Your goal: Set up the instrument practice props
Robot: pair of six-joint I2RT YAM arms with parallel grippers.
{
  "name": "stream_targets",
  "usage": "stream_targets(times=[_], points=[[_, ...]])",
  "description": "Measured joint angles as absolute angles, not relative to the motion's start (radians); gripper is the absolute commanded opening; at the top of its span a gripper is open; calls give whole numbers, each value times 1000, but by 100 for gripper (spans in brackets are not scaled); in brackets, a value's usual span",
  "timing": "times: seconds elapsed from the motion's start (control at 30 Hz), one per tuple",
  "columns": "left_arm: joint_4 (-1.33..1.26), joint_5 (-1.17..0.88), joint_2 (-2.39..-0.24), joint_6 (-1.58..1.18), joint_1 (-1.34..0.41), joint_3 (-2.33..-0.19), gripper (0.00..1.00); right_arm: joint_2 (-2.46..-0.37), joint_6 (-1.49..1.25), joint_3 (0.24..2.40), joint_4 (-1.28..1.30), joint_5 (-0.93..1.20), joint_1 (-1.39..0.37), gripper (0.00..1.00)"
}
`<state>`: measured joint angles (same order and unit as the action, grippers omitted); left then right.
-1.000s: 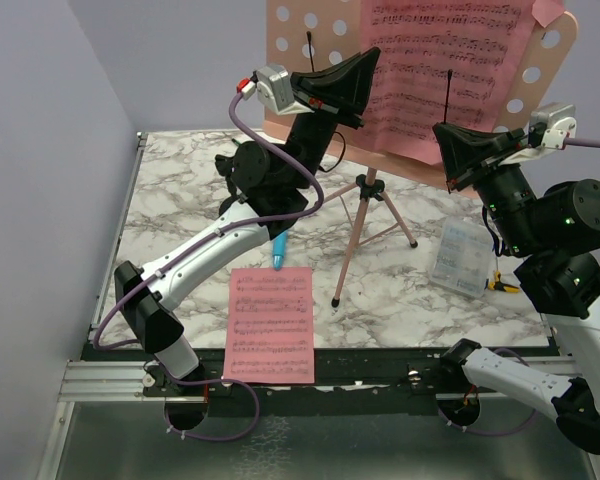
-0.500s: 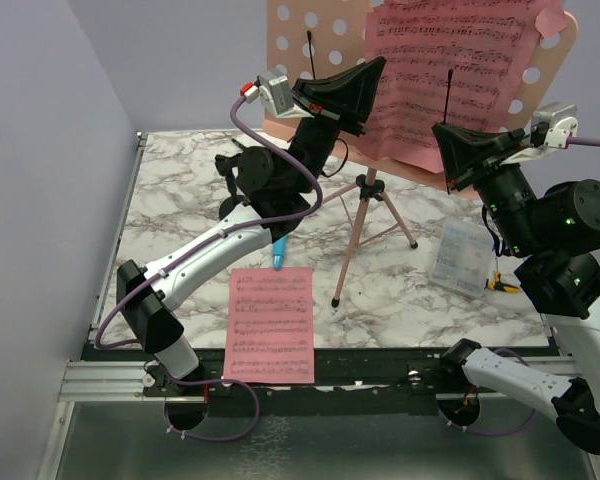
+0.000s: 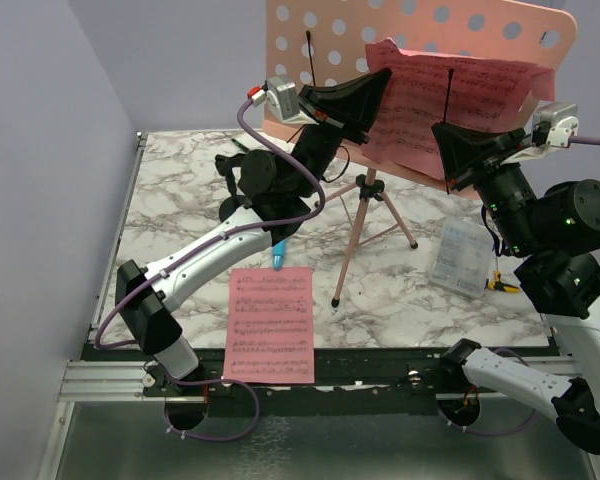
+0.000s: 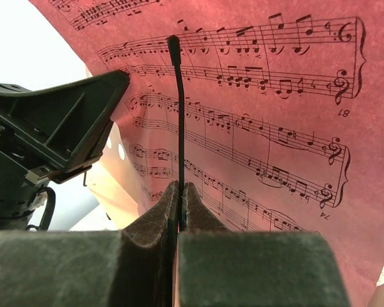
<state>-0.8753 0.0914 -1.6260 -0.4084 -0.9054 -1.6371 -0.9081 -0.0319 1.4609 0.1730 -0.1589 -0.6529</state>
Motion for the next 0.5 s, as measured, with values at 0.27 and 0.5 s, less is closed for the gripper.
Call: stream_targets(times=[0.27, 0.5], points=[[-876, 61, -1621, -403, -910, -1635, 36, -908, -38, 1459, 172, -159, -653, 5], [-876, 51, -1612, -400, -912, -1620, 49, -908, -52, 1456, 148, -160, -653, 22]])
